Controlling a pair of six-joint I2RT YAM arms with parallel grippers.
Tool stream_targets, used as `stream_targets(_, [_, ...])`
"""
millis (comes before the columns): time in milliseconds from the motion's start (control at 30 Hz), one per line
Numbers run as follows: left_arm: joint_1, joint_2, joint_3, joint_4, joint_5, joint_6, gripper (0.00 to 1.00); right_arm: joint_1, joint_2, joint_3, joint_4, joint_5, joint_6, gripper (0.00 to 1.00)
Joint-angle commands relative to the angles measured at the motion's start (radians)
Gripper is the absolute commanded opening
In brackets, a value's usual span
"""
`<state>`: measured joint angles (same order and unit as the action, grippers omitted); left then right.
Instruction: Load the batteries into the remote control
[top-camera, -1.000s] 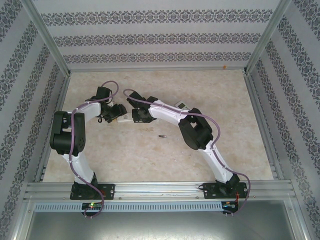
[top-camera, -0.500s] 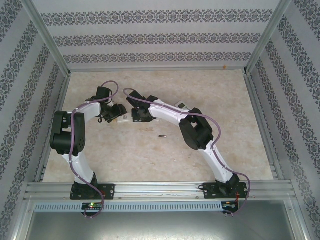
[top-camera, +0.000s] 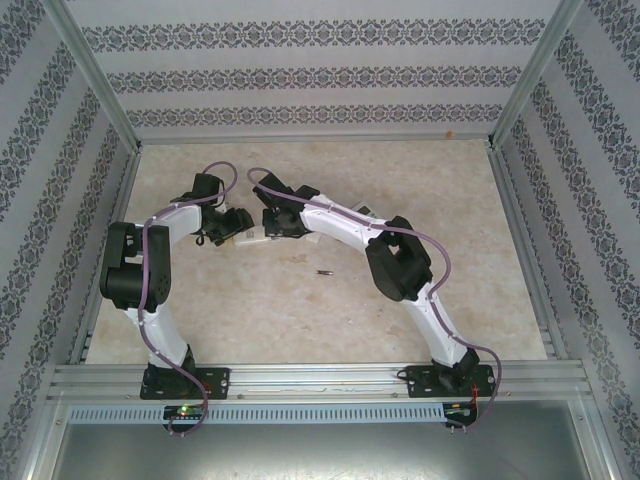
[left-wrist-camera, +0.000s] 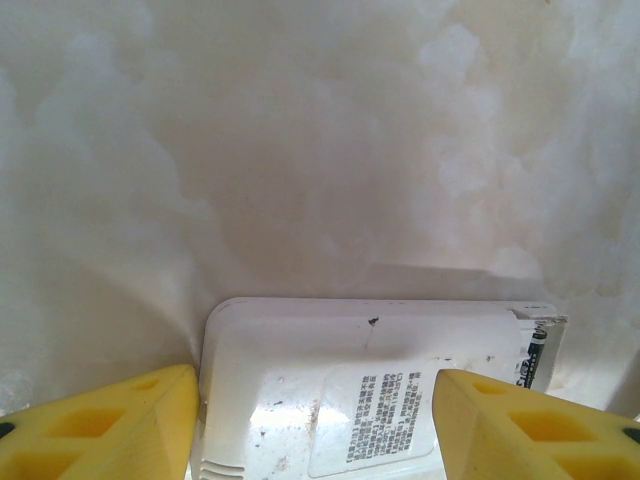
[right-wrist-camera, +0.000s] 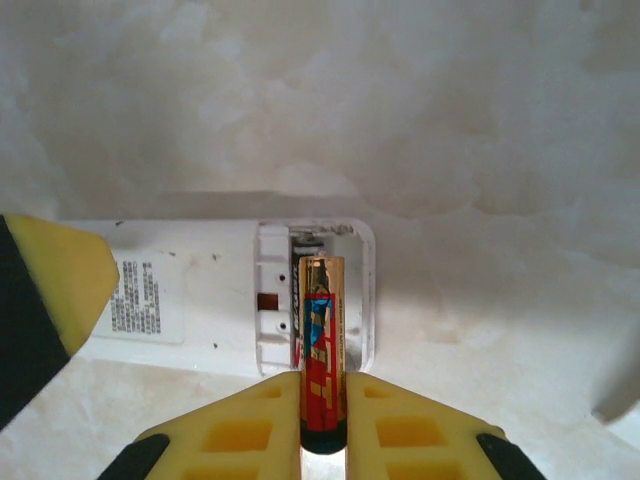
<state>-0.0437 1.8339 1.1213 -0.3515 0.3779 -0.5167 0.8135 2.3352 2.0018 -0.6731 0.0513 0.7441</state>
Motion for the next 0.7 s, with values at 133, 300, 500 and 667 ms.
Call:
stream_targets(133, [0.003, -0.024, 0.002, 0.001, 0.005, 0.015, 0.64, -0.007, 0.09, 0.07, -0.004, 0.029, -0.008, 0.17])
stream_targets(300, [0.002, -0.028, 0.0, 0.003, 0.006, 0.017, 0.64, -0.007, 0.095, 0.055, -0.014, 0.053, -0.018, 0.18])
stream_targets(500, [0.002, -0.022, 0.0, 0.013, 0.016, 0.006, 0.64, -0.005, 0.089, 0.042, -0.019, 0.043, -0.021, 0.25])
stream_targets(667, [0.002, -0.024, 0.0, 0.008, 0.011, 0.01, 0.64, -0.005, 0.06, 0.037, -0.023, 0.037, -0.025, 0.25])
